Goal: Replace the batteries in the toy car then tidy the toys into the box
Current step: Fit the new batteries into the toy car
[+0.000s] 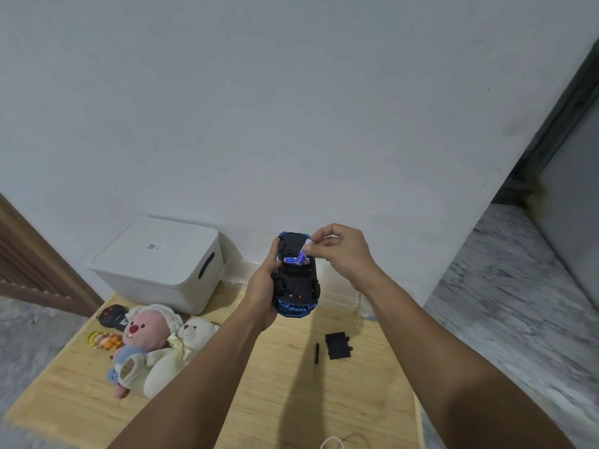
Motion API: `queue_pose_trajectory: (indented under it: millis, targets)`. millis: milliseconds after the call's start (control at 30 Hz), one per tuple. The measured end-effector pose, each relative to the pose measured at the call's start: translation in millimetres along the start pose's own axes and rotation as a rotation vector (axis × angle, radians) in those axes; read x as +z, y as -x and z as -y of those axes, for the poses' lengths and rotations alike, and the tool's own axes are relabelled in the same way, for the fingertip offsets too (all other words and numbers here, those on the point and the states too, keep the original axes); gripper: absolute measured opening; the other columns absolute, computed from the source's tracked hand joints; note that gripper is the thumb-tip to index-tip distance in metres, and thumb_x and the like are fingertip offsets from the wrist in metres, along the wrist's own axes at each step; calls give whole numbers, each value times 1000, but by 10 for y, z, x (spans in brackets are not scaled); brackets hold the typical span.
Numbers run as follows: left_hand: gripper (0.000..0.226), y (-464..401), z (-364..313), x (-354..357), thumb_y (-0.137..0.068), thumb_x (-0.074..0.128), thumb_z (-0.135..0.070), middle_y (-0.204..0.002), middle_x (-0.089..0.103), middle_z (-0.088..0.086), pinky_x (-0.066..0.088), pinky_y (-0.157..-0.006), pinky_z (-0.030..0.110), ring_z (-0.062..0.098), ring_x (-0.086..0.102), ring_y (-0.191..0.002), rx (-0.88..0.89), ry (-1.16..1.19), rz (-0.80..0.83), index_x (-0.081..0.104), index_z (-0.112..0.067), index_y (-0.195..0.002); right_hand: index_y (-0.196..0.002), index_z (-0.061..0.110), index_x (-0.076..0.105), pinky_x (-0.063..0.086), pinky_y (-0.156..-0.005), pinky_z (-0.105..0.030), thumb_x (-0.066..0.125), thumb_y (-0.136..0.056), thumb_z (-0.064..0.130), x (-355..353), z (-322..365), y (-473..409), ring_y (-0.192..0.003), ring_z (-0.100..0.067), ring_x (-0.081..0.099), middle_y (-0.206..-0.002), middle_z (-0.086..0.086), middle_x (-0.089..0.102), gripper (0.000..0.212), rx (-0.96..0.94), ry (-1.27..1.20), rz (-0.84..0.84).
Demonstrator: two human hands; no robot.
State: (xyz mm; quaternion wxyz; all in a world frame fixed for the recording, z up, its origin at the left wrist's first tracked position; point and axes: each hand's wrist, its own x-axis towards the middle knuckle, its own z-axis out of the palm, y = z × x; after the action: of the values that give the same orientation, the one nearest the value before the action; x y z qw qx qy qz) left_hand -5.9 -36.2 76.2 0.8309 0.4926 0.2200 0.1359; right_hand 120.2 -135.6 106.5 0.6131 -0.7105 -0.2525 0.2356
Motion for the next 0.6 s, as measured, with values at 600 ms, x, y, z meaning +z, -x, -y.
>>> queue_pose_trajectory:
  millis: [600]
  targets:
    - [44,-24,11,12,-102,33,-25,-108,73,7,49,-97,49,30,67,-104,-32,66,-68,74,-39,-105,-90,24,78,39,-68,-14,76,-79,16,217,-112,0,-65,7,53,-79,16,62,13,-246,515,160]
